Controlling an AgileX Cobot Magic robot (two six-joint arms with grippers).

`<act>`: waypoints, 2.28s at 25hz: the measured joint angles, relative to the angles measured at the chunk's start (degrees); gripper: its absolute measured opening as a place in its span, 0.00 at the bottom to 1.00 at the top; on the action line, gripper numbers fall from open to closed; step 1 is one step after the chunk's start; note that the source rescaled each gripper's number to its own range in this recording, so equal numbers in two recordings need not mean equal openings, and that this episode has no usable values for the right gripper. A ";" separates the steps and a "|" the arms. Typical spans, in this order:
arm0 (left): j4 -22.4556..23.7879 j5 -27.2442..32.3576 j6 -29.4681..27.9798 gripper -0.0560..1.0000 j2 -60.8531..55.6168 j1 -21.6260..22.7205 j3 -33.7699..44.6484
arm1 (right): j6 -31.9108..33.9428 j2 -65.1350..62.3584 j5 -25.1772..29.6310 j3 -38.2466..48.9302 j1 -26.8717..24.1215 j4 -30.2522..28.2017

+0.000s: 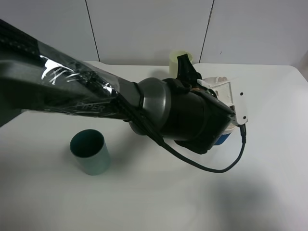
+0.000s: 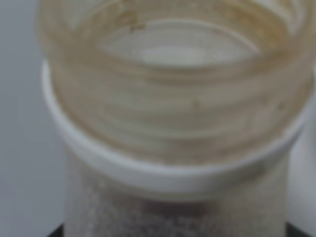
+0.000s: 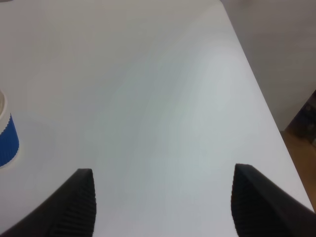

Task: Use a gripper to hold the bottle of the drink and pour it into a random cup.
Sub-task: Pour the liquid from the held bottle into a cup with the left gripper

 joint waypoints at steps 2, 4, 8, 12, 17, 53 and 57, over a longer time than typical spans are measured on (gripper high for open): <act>0.00 -0.05 0.06 0.06 0.00 -0.14 0.00 | 0.00 0.00 0.00 0.00 0.00 0.00; 0.00 -0.21 0.06 0.06 0.00 -0.14 -0.05 | 0.00 0.00 0.00 0.00 0.00 0.00; -0.25 -2.50 0.91 0.06 0.94 -0.14 -2.71 | 0.00 0.00 0.00 0.00 0.00 0.00; -0.30 -4.39 2.86 0.06 3.01 -0.14 -5.76 | 0.00 0.00 0.00 0.00 0.00 0.00; -0.30 -4.44 3.05 0.06 3.18 -0.14 -5.97 | 0.00 0.00 0.00 0.00 0.00 0.00; 7.29 -4.62 6.01 0.06 4.07 -1.35 -3.36 | 0.00 0.00 0.00 0.00 0.00 0.00; 8.99 -4.56 6.01 0.06 4.07 -1.47 -3.32 | 0.00 0.00 0.00 0.00 0.00 0.00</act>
